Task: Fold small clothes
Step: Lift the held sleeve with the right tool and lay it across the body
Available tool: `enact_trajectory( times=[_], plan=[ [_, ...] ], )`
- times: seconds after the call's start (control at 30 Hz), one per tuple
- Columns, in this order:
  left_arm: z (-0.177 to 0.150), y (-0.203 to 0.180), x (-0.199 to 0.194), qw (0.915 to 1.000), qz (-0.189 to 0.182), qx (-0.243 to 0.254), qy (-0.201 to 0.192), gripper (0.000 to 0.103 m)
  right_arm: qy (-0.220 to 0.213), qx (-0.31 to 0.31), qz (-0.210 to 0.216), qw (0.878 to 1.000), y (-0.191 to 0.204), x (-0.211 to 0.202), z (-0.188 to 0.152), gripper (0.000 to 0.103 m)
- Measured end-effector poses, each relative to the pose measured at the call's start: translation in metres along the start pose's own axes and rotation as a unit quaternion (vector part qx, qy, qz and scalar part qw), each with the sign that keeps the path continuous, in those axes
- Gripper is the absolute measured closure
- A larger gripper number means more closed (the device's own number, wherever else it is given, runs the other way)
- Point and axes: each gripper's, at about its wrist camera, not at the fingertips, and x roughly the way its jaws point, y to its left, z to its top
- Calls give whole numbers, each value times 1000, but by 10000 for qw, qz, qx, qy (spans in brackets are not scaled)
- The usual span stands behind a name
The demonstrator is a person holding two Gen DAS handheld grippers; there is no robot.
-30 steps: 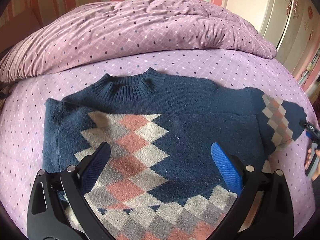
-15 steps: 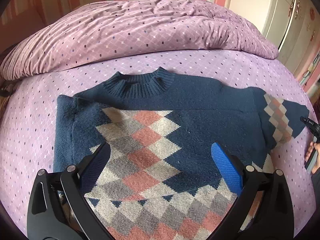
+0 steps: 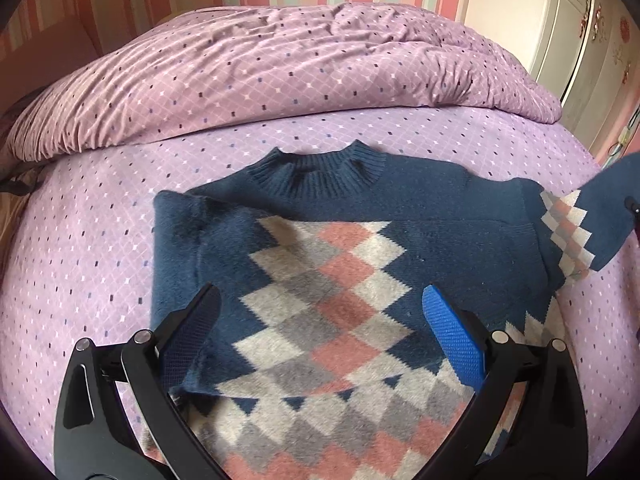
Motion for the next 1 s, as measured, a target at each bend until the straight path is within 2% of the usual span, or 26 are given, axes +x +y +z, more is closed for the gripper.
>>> enact_trajectory(
  times=[0.23, 0.43, 0.87, 1.0],
  plan=[
    [-5, 40, -9, 9998, -19, -199, 55, 3, 252, -263, 707, 9968, 116, -36, -1, 89],
    [-8, 72, -14, 9996, -7, -277, 19, 3, 652, -239, 1128, 9912, 203, -43, -17, 89],
    [-21, 136, -41, 9987, 149, -470, -160, 3, 1062, -455, 1554, 9811, 318, -55, -35, 89],
    [-26, 150, -45, 9984, 242, -467, -183, 3, 1268, -649, 1728, 9746, 371, -53, -55, 89]
  ],
)
